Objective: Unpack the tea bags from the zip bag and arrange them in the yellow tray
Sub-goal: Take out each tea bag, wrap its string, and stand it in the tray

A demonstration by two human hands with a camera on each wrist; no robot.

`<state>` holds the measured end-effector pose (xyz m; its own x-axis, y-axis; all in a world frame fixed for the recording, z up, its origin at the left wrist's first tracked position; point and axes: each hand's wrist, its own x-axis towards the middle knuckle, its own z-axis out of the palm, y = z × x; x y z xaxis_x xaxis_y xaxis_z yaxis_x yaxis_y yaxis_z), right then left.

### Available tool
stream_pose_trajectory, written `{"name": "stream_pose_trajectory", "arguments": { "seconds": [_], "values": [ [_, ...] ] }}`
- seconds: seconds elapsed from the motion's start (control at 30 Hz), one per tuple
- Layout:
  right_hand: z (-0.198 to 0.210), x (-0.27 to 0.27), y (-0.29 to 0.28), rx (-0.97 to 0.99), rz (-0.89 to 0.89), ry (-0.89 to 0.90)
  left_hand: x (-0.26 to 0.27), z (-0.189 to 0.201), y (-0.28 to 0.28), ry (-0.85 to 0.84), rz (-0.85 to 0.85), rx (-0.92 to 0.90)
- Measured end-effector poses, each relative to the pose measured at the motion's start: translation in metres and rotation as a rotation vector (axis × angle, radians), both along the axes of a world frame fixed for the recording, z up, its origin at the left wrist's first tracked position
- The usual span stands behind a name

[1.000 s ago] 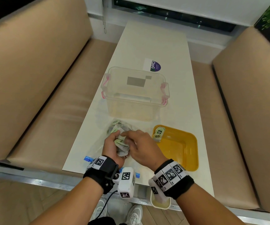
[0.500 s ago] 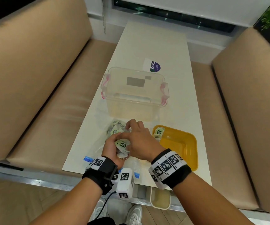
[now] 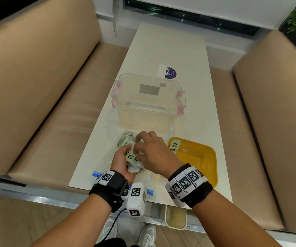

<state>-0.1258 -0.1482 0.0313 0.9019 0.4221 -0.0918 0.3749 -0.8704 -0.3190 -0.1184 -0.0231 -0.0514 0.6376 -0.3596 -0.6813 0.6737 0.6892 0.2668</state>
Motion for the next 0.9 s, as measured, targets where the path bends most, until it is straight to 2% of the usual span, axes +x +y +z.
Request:
{"name": "stream_pose_trajectory", "arguments": {
  "seconds": [0.1,0.2,0.27,0.43,0.6,0.9],
  "values": [
    [0.009,0.000,-0.009,0.155,-0.057,0.074,0.002,0.003,0.000,-0.015,0.014,0.042],
    [0.025,-0.001,-0.022,0.362,-0.182,0.117,0.003,0.007,-0.001,-0.063,0.016,0.078],
    [0.033,0.000,-0.037,0.420,-0.278,0.103,0.003,0.011,-0.002,-0.059,0.011,0.098],
    [0.042,0.008,-0.090,0.295,-0.495,-0.027,0.004,0.017,-0.001,-0.054,0.010,0.118],
    [0.035,0.007,-0.120,0.328,-0.626,0.075,0.003,0.018,-0.001,-0.024,0.015,0.150],
    [-0.012,0.001,-0.133,0.349,-0.748,0.215,-0.001,0.020,-0.003,-0.050,0.019,0.154]
  ]
}}
